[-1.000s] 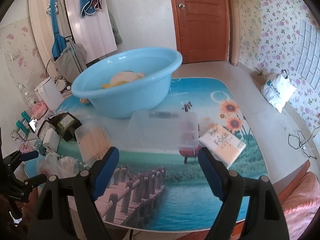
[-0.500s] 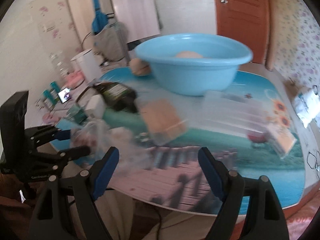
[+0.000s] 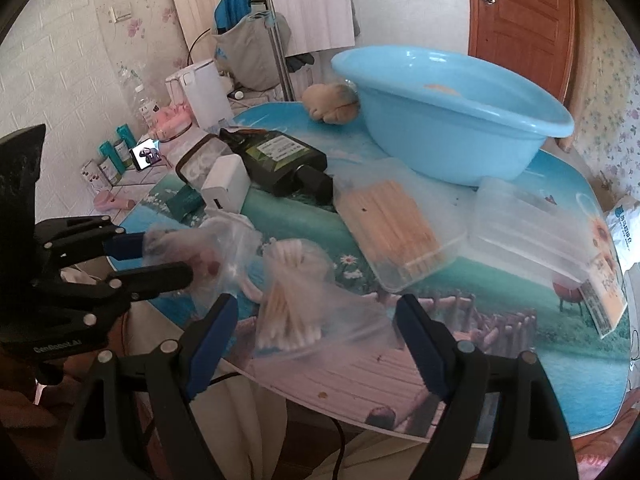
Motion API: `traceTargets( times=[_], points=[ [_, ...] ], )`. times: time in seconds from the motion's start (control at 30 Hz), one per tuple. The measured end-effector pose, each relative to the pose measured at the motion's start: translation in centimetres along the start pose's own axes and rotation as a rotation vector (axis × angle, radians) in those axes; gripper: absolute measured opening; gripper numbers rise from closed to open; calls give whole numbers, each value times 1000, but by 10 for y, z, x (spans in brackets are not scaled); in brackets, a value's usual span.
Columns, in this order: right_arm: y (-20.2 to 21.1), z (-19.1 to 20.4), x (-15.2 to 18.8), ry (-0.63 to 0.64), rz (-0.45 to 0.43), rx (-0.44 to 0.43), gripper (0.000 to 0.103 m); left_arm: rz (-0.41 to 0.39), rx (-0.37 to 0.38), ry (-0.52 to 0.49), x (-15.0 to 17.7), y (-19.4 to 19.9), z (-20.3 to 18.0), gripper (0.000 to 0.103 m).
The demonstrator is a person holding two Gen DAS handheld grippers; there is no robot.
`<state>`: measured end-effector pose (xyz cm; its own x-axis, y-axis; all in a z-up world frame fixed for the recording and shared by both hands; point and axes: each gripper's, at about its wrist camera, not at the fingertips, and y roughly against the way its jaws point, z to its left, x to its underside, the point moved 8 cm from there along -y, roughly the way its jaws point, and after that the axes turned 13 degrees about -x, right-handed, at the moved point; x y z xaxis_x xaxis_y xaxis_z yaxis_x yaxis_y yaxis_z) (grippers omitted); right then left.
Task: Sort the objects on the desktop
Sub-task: 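Grasp the plastic bag of red items with the left tool, then carry the bag over the basin with the left tool and release it inside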
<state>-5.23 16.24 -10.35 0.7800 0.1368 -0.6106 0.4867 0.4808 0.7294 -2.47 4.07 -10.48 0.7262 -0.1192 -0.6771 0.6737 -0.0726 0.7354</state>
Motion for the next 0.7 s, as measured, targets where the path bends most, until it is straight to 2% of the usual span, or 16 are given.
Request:
traceTargets(
  times=[0.03,0.17,0.37,0.47,0.7],
  points=[
    [-1,0,-1,-2,0,-3,78,-3,-1,5,-1,1,2,29],
    [-10,-2,3,-8,35,1,52,-16,-8,17,-3,6,8,29],
    [-7,1,1,1,30,-34,30,-20,-17,23,-5,11,14,29],
    [0,6,1,27,17,-48,24,-21,-22,24,-7,11,13,29],
    [31,12,-10,50,-74,-64,21,-29,-41,30,-13,15,10,29]
  ],
)
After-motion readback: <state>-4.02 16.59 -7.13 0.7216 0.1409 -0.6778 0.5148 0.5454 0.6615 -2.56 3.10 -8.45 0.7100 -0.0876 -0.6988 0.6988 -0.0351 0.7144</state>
